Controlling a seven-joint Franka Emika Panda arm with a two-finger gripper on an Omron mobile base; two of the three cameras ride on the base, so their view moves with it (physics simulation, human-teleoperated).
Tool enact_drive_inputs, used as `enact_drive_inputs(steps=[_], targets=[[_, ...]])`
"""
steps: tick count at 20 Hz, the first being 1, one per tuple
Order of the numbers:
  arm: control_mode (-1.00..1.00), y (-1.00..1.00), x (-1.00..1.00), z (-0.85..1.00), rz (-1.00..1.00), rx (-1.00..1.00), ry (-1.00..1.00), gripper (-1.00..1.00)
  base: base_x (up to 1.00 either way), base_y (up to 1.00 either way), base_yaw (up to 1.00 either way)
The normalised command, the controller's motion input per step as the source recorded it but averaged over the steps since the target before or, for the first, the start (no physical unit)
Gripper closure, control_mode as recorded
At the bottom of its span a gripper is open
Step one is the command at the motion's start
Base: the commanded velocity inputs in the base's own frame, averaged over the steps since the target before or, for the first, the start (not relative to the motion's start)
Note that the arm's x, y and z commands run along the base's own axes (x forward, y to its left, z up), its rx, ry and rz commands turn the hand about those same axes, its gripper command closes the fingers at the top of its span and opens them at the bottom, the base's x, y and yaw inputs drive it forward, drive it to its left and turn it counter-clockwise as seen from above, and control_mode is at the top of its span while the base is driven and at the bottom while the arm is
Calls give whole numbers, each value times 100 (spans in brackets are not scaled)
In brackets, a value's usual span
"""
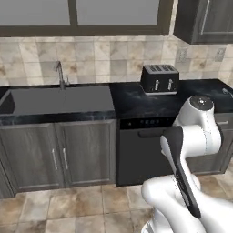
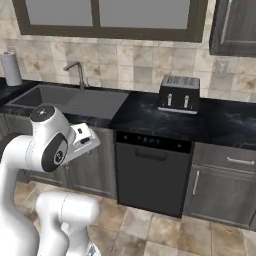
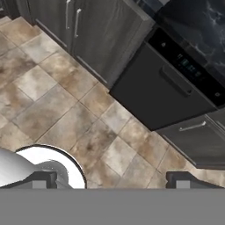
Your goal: Take the fork and place it on the left side of the plate. Then take the spoon and place it on the right side of the plate. Make sure they're directly next to the plate.
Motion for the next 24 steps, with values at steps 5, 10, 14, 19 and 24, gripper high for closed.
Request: enact_drive_inputs(steps=[5, 10, 14, 19, 24], targets=[[100, 0, 0, 0, 0, 0, 0, -100, 47, -82, -10], [100, 0, 0, 0, 0, 0, 0, -100, 44, -82, -10], [100, 0, 0, 0, 0, 0, 0, -100, 42, -81, -10], [100, 0, 0, 0, 0, 0, 0, -100, 45, -78, -10], [100, 0, 0, 0, 0, 0, 0, -100, 50, -67, -11]])
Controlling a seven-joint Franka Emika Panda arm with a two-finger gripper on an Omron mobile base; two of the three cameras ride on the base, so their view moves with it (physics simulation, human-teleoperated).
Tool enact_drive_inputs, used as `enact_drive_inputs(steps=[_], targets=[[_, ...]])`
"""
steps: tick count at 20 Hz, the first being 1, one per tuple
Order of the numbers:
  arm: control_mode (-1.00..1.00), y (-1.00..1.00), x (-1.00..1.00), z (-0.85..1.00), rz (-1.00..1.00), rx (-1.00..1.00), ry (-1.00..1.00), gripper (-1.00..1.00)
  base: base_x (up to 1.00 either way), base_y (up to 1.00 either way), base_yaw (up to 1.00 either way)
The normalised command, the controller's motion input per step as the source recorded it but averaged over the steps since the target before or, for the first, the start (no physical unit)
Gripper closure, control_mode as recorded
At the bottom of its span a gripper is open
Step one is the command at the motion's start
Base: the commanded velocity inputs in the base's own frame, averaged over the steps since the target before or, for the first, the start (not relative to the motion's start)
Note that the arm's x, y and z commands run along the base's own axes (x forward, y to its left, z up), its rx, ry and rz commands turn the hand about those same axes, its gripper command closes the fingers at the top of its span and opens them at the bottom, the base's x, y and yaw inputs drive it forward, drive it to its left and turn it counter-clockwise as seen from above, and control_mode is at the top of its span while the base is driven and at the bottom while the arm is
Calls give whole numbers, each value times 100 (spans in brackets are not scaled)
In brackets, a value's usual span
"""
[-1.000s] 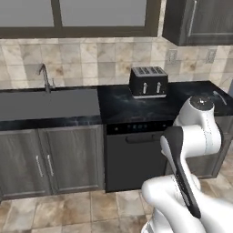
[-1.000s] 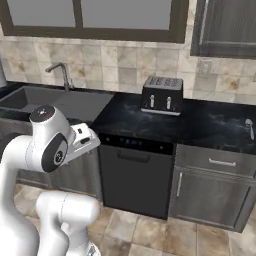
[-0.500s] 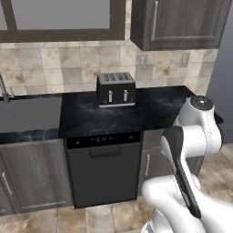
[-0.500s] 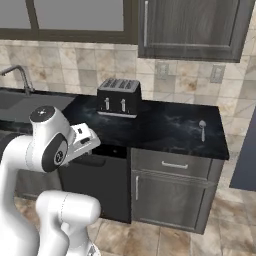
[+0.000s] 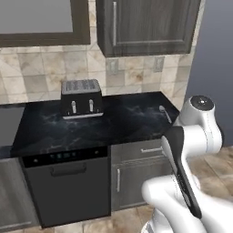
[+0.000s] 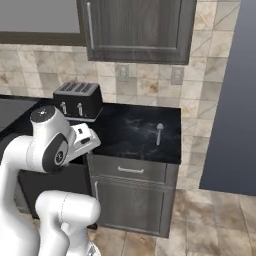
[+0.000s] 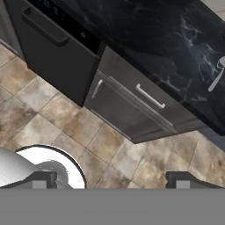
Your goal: Take the fork and place it on the left side of the plate. Then take the spoon and place it on the right side of the plate. Make sure they're directly next to the plate.
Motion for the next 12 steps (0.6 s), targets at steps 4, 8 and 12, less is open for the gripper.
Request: enact_drive_inputs(steps=[4, 8, 12], targets=[[100, 0, 0, 0, 0, 0, 0, -100, 55, -48, -10], [100, 0, 0, 0, 0, 0, 0, -100, 58, -36, -8], [100, 0, 0, 0, 0, 0, 0, -100, 58, -25, -7]])
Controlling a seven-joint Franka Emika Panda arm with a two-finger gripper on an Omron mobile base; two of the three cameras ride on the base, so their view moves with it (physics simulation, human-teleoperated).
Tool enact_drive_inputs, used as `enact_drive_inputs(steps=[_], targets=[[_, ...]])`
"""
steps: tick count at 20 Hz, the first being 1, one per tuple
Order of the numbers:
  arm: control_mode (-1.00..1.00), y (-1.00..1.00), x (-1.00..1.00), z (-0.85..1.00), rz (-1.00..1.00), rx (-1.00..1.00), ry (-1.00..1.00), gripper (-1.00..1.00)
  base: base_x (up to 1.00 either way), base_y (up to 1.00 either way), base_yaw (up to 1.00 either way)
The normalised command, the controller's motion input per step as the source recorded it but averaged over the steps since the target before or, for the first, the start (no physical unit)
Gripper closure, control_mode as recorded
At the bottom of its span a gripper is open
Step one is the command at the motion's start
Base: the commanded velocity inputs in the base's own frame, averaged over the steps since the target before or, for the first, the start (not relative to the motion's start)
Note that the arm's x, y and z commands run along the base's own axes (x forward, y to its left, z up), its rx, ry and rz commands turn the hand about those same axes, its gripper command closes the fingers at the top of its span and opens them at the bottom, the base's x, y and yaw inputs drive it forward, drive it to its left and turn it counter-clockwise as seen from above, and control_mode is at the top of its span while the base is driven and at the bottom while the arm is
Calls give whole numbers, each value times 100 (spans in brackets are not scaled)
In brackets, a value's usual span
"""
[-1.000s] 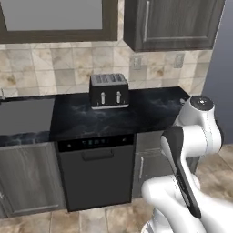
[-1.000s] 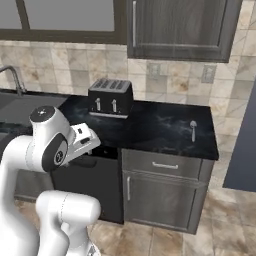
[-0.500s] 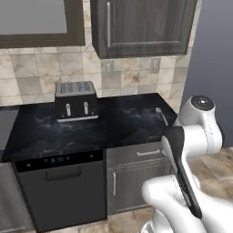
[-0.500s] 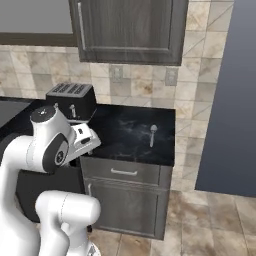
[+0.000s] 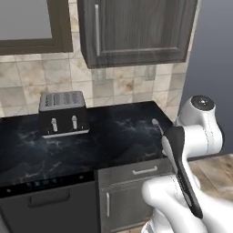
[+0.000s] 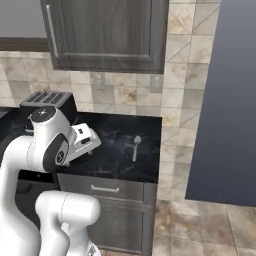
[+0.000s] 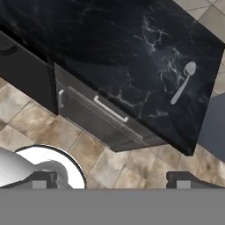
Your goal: Take the fork and place it on the left side of the plate. Then take the spoon and place it on the right side of the plate. Make sure they're directly next to the plate.
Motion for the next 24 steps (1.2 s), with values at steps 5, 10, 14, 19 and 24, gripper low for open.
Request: enact_drive_inputs(steps=[5, 10, 14, 19, 24], targets=[[100, 0, 0, 0, 0, 0, 0, -100, 52, -18, -6], [100, 0, 0, 0, 0, 0, 0, -100, 46, -19, -5], [100, 0, 0, 0, 0, 0, 0, -100, 35, -19, -4], [-100, -18, 22, 0, -2, 0, 3, -100, 0, 0, 0], [-100, -17, 27, -12, 0, 0, 0, -100, 0, 0, 0]])
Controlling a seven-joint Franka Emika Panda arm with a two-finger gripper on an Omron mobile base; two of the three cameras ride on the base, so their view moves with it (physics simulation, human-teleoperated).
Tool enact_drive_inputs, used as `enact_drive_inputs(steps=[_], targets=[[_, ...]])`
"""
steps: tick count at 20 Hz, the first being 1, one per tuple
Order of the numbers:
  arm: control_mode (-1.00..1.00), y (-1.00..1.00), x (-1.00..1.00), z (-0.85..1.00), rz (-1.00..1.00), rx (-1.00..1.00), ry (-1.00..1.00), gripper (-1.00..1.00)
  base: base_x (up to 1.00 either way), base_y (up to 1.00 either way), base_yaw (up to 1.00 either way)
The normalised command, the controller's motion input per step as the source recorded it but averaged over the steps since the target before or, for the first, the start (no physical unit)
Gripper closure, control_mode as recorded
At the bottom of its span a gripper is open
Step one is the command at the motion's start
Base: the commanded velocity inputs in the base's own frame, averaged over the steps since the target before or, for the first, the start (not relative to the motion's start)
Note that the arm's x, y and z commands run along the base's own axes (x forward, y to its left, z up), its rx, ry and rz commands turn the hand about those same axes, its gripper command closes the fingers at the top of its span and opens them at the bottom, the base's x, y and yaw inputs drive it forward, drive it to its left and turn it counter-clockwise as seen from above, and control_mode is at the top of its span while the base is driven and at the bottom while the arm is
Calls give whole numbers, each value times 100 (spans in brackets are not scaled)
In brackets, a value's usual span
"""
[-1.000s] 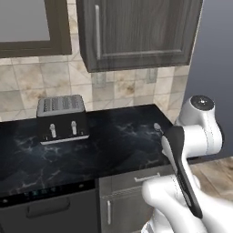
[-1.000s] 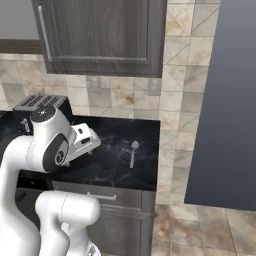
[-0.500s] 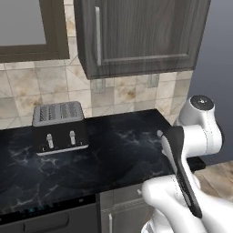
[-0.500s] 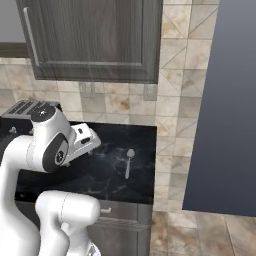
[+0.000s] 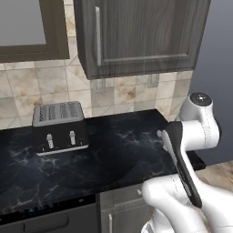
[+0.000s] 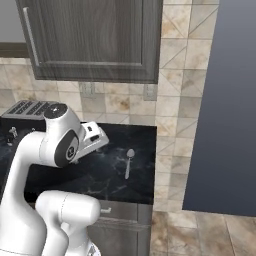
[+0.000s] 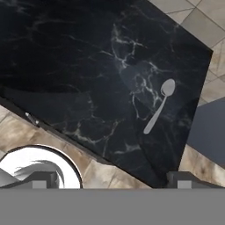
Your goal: Take the fork and place it on the left side of the plate. Then take the spoon and place it on the right side of the plate. Make sure they're directly next to the plate.
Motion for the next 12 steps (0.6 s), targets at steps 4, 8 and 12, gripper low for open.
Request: enact_drive_inputs(steps=[4, 8, 12], targets=[[-100, -15, 29, -21, -1, 0, 0, -100, 0, 0, 0], [-100, -13, 33, -31, -3, 0, 1, -100, 0, 0, 0], [-100, -18, 36, -47, -1, -1, 5, -100, 0, 0, 0]])
